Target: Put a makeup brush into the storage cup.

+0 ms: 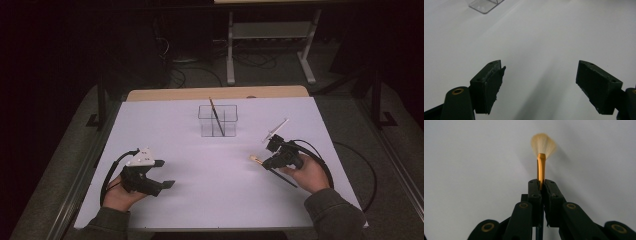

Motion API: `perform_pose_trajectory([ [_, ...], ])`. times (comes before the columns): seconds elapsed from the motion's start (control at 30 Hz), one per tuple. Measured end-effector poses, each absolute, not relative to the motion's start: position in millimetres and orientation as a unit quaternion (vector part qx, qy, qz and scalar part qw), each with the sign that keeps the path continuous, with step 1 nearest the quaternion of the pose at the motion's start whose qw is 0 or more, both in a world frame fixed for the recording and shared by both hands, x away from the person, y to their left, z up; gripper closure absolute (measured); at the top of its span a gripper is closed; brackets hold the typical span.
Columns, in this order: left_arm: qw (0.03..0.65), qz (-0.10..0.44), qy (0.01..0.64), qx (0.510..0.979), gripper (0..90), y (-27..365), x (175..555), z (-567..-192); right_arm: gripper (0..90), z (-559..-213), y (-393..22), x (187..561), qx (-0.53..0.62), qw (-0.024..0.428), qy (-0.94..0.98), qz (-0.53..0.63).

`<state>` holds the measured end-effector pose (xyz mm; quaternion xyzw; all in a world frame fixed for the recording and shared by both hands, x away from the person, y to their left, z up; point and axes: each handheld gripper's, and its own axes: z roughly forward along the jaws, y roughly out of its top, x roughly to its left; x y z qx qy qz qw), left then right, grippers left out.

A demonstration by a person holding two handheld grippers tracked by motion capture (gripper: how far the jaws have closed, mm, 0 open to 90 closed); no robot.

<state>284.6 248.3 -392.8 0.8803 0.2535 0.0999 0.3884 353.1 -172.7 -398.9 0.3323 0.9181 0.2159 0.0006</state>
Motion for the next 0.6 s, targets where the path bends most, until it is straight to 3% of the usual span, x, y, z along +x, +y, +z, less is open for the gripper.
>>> perform_pose_trajectory([
  [0.6, 0.392, 0.084, 0.228, 0.887, 20.6, 228, 280, -391, 83.7, -379, -152, 330, 0.278, -0.004, 0.908, 0.313],
])
